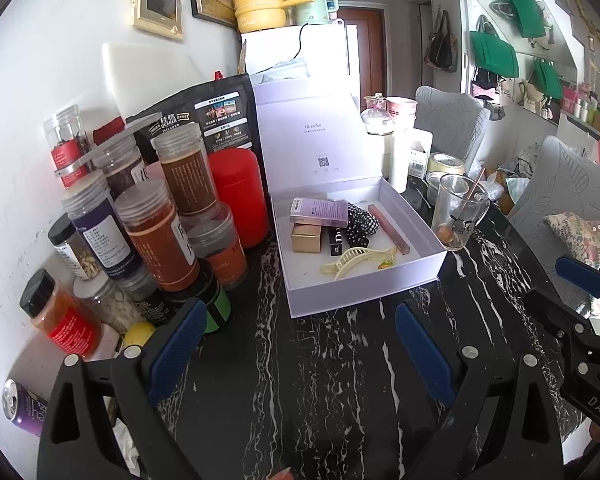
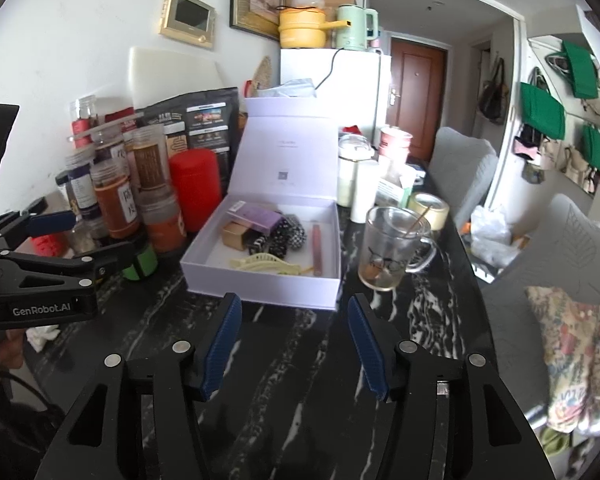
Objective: Organize rigid objects
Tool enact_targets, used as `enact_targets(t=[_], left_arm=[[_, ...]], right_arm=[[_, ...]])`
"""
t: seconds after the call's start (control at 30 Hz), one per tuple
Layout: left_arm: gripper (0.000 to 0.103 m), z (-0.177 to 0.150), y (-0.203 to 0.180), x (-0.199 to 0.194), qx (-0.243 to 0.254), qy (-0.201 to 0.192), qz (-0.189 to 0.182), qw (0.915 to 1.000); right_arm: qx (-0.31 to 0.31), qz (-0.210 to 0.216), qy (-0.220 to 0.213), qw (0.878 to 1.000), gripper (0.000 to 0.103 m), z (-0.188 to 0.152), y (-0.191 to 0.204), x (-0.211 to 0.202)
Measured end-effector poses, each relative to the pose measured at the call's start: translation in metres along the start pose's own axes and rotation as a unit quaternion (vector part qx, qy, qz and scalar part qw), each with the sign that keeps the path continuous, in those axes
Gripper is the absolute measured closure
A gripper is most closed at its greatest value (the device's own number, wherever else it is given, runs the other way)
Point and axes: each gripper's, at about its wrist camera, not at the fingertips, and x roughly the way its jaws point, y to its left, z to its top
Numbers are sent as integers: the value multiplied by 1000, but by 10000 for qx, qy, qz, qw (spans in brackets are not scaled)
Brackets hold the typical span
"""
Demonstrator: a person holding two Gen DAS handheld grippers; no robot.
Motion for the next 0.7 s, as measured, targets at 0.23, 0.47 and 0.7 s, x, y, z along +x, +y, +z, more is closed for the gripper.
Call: enact_targets(t=[0.23, 0.47, 0.7], left_arm=[[6, -3, 3, 4, -116, 69, 6, 9999], [6, -3, 5, 3, -141, 54, -46, 9999], [6, -2, 4, 2, -130, 60, -4, 9999]], right_arm=[[-63, 49, -2, 10000, 47, -3, 4, -2], [-91, 119, 2, 9999, 47, -2, 4, -1], [-93, 148, 9, 9998, 47, -2, 4, 0]])
